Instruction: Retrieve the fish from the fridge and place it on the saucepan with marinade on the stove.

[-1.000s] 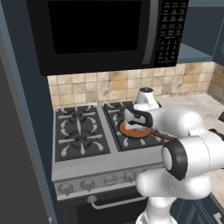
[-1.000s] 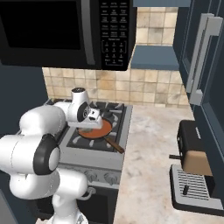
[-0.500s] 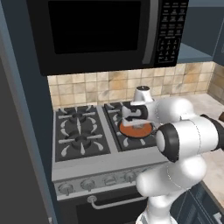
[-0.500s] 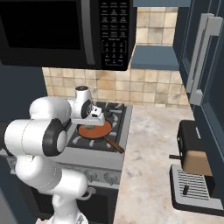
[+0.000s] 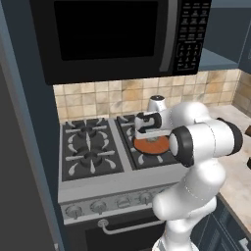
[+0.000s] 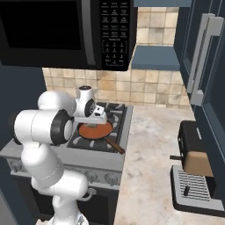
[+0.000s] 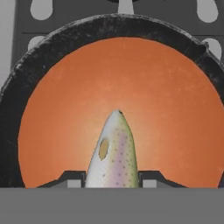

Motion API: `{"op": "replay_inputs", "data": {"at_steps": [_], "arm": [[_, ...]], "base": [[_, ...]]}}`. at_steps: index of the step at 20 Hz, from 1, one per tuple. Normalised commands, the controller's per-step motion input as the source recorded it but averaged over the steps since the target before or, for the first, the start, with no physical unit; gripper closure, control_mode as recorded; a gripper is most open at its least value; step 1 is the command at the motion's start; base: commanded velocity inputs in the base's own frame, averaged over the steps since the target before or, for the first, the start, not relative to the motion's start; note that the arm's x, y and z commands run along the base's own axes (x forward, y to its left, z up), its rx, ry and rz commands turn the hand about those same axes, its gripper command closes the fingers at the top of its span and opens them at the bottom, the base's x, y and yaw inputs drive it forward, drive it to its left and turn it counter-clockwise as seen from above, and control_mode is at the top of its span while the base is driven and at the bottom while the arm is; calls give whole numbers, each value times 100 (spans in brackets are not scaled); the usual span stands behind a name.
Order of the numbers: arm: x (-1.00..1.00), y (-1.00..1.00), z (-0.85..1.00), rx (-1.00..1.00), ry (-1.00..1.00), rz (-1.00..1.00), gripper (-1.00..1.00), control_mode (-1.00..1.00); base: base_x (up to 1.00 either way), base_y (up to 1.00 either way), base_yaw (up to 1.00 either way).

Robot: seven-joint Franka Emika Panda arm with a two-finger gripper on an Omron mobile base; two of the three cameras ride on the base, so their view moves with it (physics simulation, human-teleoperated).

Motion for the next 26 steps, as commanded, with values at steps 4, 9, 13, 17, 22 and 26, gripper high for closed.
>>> {"op": "replay_inputs", "data": {"at_steps": [4,9,13,17,22,26], "arm": [[19,0,-18,0,-2,0,100,-100],[10,0,-22,0,-5,0,100,-100],[2,0,-21,0,-5,0,100,-100],[1,0,-16,0,-3,0,-100,-100],[0,0,0,0,0,0,-100,-100],[0,0,0,0,0,0,-100,-100]], "base": [[0,0,0],[0,0,0],[0,0,0],[0,0,0],[0,0,0],[0,0,0]]}}
